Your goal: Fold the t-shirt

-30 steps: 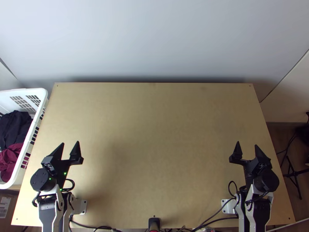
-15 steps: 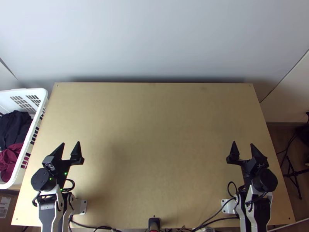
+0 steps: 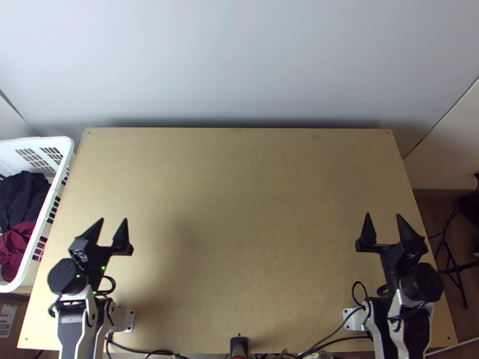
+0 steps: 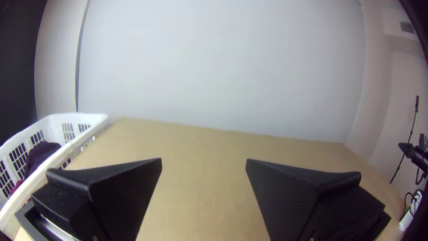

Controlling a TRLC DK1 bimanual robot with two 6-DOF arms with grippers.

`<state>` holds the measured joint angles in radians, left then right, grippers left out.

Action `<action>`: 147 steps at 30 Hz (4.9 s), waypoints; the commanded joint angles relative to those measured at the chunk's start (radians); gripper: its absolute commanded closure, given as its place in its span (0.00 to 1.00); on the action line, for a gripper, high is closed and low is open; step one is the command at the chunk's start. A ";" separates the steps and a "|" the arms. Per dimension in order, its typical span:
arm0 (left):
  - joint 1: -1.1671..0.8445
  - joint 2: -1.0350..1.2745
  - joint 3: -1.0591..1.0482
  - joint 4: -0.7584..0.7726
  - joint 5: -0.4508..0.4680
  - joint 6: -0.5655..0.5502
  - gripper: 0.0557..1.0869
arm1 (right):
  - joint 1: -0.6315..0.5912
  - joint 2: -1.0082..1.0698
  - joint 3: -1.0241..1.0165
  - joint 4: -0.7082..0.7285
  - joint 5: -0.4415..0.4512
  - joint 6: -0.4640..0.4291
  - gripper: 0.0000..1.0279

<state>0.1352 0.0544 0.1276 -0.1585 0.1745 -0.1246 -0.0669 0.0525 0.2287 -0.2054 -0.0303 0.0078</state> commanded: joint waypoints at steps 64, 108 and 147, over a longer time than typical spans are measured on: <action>0.198 1.463 1.320 -0.320 -0.291 0.023 0.05 | 0.309 1.319 1.049 -0.029 0.001 0.067 0.05; 0.982 2.035 1.281 -0.104 -0.328 0.404 0.05 | 0.380 1.221 0.856 -0.009 0.061 -0.077 0.05; 0.985 2.285 1.460 -0.027 -0.202 0.356 0.96 | 0.420 1.193 0.822 -0.058 0.156 -0.080 0.05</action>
<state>1.1118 2.4161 1.5917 -0.1440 -0.0578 0.2668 0.3386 1.2331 1.0542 -0.2638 0.1131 -0.0795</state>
